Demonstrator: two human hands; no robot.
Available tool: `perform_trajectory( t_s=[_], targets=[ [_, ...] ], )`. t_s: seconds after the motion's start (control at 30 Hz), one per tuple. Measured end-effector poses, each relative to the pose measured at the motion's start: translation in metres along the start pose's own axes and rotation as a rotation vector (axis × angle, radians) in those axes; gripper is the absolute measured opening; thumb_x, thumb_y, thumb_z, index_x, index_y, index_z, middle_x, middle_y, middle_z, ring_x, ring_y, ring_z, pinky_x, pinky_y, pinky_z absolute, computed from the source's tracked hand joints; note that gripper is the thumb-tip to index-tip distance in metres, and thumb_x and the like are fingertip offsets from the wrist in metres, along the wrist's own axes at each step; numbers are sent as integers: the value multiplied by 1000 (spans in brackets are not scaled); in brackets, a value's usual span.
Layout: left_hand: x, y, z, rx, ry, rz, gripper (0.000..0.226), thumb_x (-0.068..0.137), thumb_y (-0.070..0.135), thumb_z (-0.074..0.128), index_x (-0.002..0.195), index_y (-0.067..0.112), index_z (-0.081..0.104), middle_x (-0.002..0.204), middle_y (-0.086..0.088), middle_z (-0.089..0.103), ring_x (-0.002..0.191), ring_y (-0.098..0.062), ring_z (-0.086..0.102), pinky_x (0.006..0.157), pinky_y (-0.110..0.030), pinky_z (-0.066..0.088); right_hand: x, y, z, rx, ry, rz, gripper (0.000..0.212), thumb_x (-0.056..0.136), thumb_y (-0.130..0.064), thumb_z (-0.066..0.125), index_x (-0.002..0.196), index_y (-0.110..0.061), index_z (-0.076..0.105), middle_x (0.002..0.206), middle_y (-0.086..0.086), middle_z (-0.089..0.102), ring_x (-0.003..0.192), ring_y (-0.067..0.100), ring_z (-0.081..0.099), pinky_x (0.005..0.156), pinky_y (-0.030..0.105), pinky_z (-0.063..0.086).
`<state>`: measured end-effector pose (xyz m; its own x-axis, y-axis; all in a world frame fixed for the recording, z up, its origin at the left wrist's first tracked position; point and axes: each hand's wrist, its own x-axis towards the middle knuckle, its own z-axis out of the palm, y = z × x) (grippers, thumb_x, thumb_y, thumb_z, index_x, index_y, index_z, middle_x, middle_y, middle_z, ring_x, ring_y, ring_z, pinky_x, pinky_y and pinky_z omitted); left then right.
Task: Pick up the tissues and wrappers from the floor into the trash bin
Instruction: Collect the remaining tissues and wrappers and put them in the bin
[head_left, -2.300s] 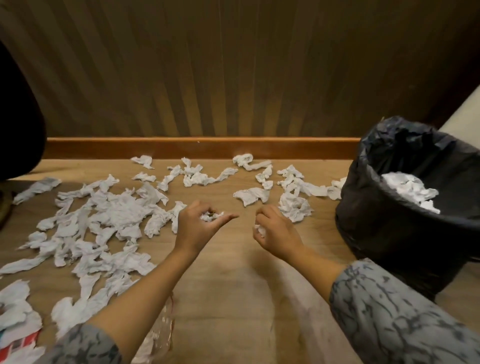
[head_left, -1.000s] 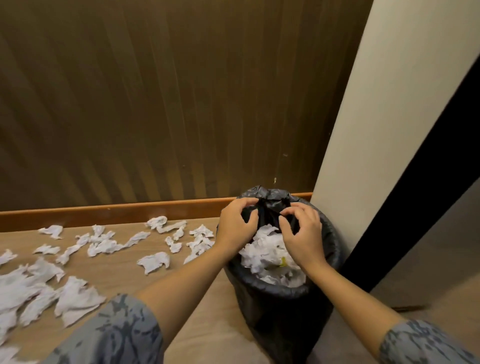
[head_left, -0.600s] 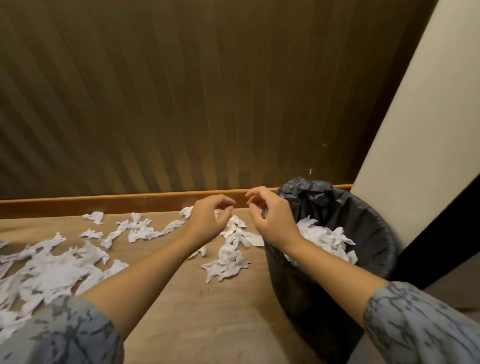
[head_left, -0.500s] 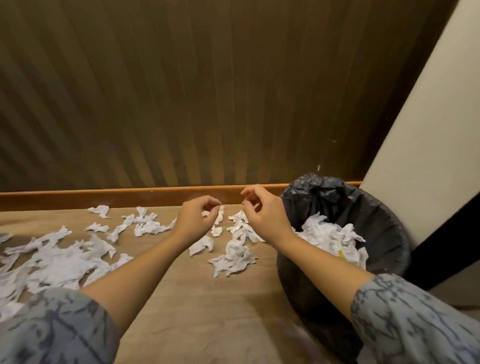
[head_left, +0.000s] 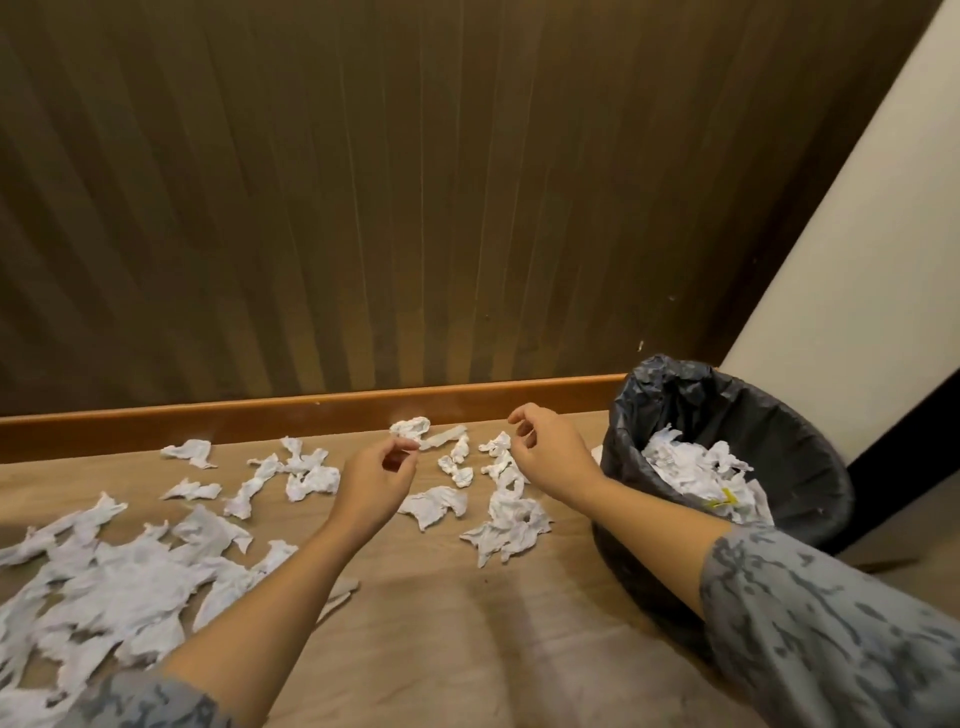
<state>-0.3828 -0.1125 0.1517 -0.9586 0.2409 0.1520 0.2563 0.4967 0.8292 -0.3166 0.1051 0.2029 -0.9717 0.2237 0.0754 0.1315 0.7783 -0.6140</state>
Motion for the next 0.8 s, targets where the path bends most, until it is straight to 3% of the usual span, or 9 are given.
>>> perform_trajectory(
  t_s=[0.1,0.27,0.43,0.63,0.8],
  targets=[
    [5,-3,-6,3,-22,10,16,90,15,61,104,20,68,97,4,68,87,-5,61,73,-16,46,2,-12,0,-203,-133,-75,39,92,-24,61,129,-24,49,127,-2,51,103,14,55,87,28,51],
    [12,-18,6,24,-108,-42,23,90,15,60,112,20,64,110,1,63,95,-11,58,78,-23,47,9,-4,28,-343,-269,-94,50,91,-30,59,137,-26,42,140,3,41,120,23,48,98,39,45],
    [5,-53,30,168,-218,-66,34,88,15,61,121,25,57,131,-3,47,122,-21,45,101,-30,35,10,39,72,-321,-422,118,79,79,-63,64,144,-37,27,161,2,3,146,31,8,113,55,24],
    [-15,-106,86,222,-279,-237,48,89,17,56,135,25,43,157,-14,12,146,-30,12,114,-36,21,13,99,111,-307,-402,302,127,53,-88,61,152,-36,1,159,6,-24,144,36,-23,112,66,1],
    [-3,-126,133,300,-262,-312,76,88,36,64,149,28,20,159,-11,-17,144,-28,-22,117,-41,1,31,139,139,-465,-334,236,140,42,-103,39,150,-34,-17,153,12,-37,132,42,-42,105,71,-15]
  ],
)
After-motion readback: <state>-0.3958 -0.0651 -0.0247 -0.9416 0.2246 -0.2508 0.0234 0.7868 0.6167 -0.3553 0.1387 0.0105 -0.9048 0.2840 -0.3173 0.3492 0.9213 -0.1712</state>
